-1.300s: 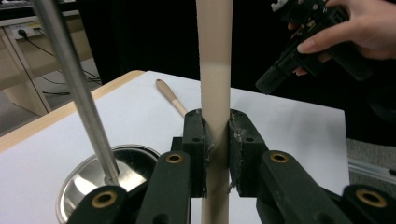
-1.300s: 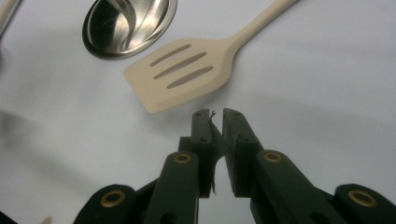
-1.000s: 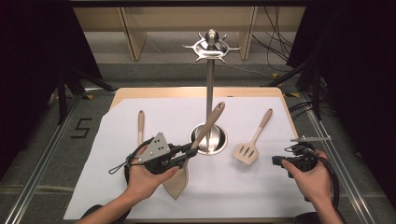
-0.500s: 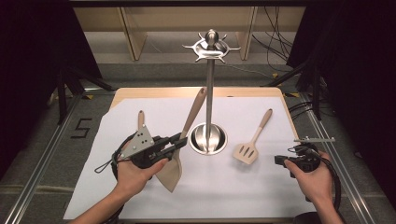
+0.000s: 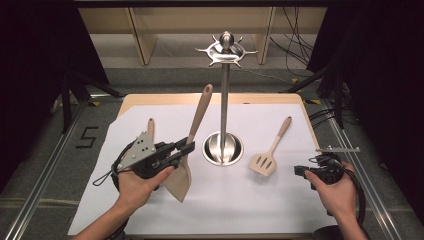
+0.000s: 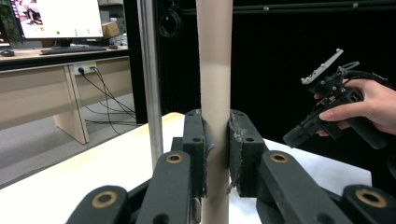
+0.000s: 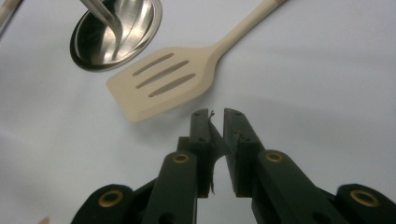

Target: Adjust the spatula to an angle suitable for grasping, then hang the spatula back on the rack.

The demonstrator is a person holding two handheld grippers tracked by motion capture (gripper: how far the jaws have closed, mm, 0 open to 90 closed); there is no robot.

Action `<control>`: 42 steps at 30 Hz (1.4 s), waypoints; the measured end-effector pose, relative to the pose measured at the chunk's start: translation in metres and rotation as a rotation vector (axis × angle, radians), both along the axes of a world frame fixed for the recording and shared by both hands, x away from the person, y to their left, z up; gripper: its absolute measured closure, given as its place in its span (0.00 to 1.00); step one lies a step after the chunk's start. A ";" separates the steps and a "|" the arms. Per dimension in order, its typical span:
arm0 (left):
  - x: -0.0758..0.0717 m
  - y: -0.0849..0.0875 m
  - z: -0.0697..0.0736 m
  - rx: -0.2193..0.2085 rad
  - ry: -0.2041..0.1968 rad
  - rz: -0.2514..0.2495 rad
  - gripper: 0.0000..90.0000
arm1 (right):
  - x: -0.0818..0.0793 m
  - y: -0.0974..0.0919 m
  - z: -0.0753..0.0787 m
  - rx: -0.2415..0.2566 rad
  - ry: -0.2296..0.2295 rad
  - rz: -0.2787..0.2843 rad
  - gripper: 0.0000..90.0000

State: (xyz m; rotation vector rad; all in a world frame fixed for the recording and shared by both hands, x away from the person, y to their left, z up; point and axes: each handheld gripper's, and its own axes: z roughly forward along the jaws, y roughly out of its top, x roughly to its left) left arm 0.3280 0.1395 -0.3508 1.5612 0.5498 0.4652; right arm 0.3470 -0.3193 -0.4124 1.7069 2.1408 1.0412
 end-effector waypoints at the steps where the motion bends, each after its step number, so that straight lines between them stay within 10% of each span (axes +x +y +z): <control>1: 0.000 0.000 0.001 -0.007 0.004 0.005 0.87 | 0.000 -0.001 0.000 0.004 -0.004 0.020 0.92; 3: 0.000 0.001 0.004 -0.013 -0.003 0.006 0.87 | -0.003 0.005 0.005 0.055 0.049 -0.036 0.92; 4: 0.000 0.001 0.005 -0.016 -0.006 0.009 0.87 | 0.001 -0.001 0.001 0.015 -0.011 0.007 0.92; 11: 0.002 0.003 0.011 -0.020 -0.014 0.020 0.87 | 0.005 -0.004 0.001 0.036 0.033 0.012 0.92; 22: 0.000 0.005 0.010 -0.023 -0.010 0.029 0.87 | 0.008 -0.003 -0.004 0.008 -0.024 0.037 0.92; 26: -0.001 0.006 0.011 -0.016 -0.019 0.032 0.87 | 0.006 0.004 0.003 0.054 0.070 0.020 0.92; 27: 0.000 0.005 0.012 -0.016 -0.019 0.033 0.87 | 0.008 0.004 0.000 0.021 0.008 0.013 0.92; 42: 0.008 -0.003 0.014 -0.008 -0.034 0.037 0.87 | 0.012 -0.004 0.002 0.020 -0.010 0.023 0.92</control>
